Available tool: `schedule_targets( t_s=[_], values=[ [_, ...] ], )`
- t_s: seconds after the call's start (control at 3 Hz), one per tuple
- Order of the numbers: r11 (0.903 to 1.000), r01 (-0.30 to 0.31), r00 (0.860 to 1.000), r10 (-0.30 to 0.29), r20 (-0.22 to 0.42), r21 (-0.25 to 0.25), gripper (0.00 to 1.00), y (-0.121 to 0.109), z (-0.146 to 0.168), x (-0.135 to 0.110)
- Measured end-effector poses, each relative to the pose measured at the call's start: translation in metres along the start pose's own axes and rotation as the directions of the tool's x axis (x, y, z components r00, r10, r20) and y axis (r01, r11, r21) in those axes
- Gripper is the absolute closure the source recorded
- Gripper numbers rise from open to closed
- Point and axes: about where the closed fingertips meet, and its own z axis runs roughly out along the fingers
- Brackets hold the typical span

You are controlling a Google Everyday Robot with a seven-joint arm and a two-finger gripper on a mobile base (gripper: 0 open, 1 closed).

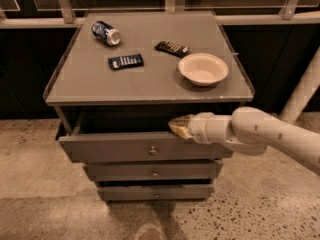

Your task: Open top drawer

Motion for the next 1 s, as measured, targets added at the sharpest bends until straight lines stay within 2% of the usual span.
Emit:
schedule_targets(
  t_s=[0.33, 0.67, 1.0],
  values=[
    [1.0000, 0.000, 1.000, 0.000, 0.000, 0.000, 1.00, 0.000, -0.001, -0.001],
    [0.9995, -0.008, 1.000, 0.008, -0.014, -0.031, 1.00, 0.005, -0.006, 0.002],
    [0.9950, -0.026, 0.999, 0.022, -0.041, -0.096, 1.00, 0.020, -0.021, 0.009]
  ],
)
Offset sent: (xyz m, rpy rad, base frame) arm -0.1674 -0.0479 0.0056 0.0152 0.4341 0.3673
